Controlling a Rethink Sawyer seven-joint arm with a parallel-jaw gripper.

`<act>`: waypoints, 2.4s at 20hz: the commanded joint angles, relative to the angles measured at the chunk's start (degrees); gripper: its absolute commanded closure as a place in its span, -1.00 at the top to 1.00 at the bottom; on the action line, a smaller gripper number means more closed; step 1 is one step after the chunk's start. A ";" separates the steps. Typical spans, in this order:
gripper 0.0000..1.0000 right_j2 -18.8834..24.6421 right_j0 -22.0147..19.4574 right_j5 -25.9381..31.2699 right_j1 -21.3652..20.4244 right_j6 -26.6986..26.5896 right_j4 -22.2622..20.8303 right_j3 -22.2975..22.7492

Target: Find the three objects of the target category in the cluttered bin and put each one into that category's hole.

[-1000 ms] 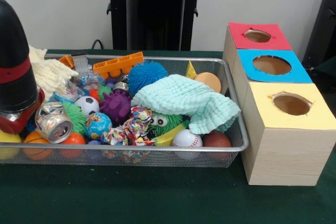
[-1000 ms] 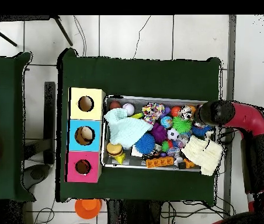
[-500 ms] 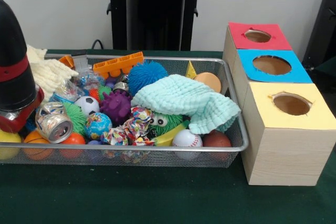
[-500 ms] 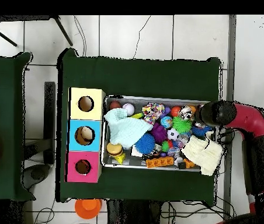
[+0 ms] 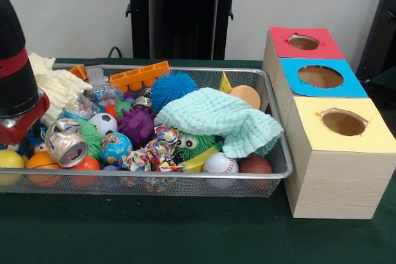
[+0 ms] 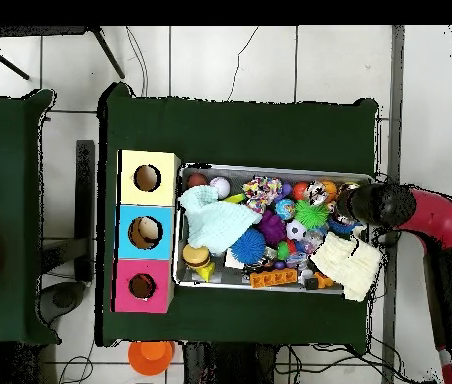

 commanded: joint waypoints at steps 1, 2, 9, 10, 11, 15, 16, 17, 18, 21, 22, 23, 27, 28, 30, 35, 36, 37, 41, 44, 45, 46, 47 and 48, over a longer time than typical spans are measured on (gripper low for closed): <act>-1.00 2.51 -0.66 -6.48 -2.75 -9.24 -1.09 6.44; -1.00 2.33 -0.69 -6.62 -2.82 -9.11 -1.22 6.60; -1.00 1.88 -0.47 -7.57 -6.90 -6.14 -0.83 10.90; -1.00 1.90 -0.45 -7.52 -7.76 -5.75 -0.64 11.60; -1.00 2.04 -1.04 -7.32 -8.99 -5.64 -0.17 12.75; -1.00 2.31 -1.79 -7.12 -13.46 -4.08 1.02 16.86; -1.00 2.46 -2.05 -7.02 -14.43 -3.98 1.33 17.68; -1.00 2.61 -2.31 -6.93 -15.39 -3.88 1.65 18.51; -1.00 2.78 -2.51 -6.65 -16.22 -3.84 2.02 19.14; -1.00 3.03 -2.68 -6.58 -18.09 -3.21 2.68 20.62; -1.00 2.99 -2.56 -6.57 -18.33 -3.06 2.84 20.72; -1.00 2.95 -2.43 -6.56 -18.57 -2.90 2.99 20.83; -1.00 3.33 -2.53 -6.58 -19.80 -2.42 4.19 21.88; -1.00 3.47 -2.58 -6.55 -20.35 -2.06 4.68 22.42; -1.00 3.42 -2.23 -6.69 -21.03 -1.03 5.28 23.36; -1.00 3.88 -0.55 -6.67 -25.80 3.50 8.84 27.70; -1.00 4.04 -0.25 -6.67 -26.92 4.42 9.75 28.69; -1.00 4.25 -0.06 -6.77 -28.13 5.14 10.71 29.75; -1.00 6.07 -0.21 -9.06 -32.28 7.34 14.86 33.80; -1.00 7.53 -0.26 -7.95 -35.43 7.89 19.27 36.15; -1.00 7.69 0.04 -7.74 -36.40 8.24 20.35 36.77; -1.00 7.98 0.16 -7.79 -37.42 8.68 21.63 37.54; -1.00 7.86 0.61 -7.83 -38.49 8.74 22.05 38.07; -1.00 7.94 0.86 -8.69 -39.38 9.45 22.83 38.90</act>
